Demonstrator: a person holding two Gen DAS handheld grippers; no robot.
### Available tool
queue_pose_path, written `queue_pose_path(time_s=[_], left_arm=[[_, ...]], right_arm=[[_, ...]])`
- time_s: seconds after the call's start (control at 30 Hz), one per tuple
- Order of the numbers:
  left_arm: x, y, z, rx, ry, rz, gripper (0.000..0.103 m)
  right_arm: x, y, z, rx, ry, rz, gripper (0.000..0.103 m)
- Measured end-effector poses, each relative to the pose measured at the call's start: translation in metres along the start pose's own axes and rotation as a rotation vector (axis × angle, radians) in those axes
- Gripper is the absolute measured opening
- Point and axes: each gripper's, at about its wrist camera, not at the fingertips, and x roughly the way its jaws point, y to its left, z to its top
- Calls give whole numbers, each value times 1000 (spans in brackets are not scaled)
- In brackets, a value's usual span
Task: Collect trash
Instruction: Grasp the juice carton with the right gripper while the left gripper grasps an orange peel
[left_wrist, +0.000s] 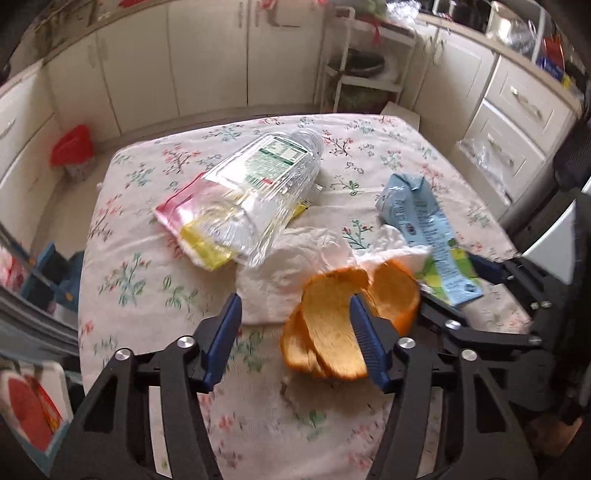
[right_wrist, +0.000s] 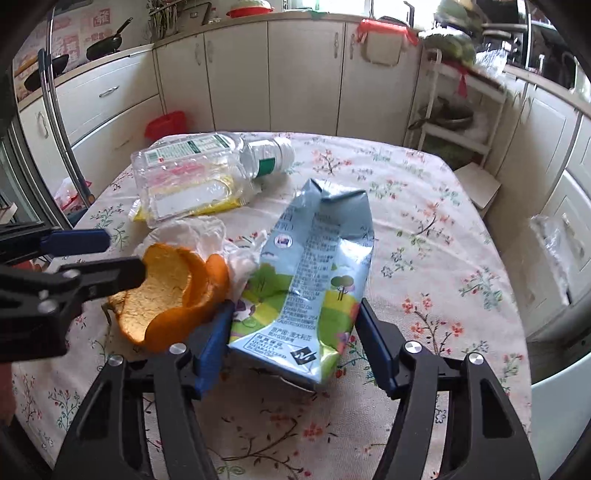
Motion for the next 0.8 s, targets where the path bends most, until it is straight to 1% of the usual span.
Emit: queue_pose_path(time_s=[0.03,0.1,0.13,0.17,0.2,0.23,0.3,0.47,0.6,0.67,0.73,0.8], left_arm=[[5,-1,2,9,7,-7,46],[12,-4,5,20,19,-25,32],[13,-6,6,30,21,-27,28],[14,-9,6,47,24,-29,19],[14,-13,6,62,27,-32,14],[13,-17,6,86,24,-29,12],[10,-22,5,111,18,-37,4],[-4,-19,-3,100,14,-54,3],[-32,-5,-13,25,-28,-90,3],[-46,5,-18,-33,-55,-142,3],[-60,21,-25,-136,-88,-247,3],[-69,31,-33,-193,-111,-283,3]], right_arm=[[-1,-2,0,-9,3,6,63],[-2,-3,-1,-16,9,13,63],[-4,-6,-3,-16,12,16,63],[-5,-9,-3,-15,16,20,63],[-7,-11,-5,-13,20,24,63],[-9,-14,-6,-13,25,26,63],[-14,-17,-10,-14,36,32,63],[-29,-24,-26,-19,55,42,63],[-46,-26,-43,-21,71,51,63],[-54,-25,-51,-24,77,58,63],[-62,-25,-60,-29,83,67,63],[-70,-22,-69,-36,84,70,63]])
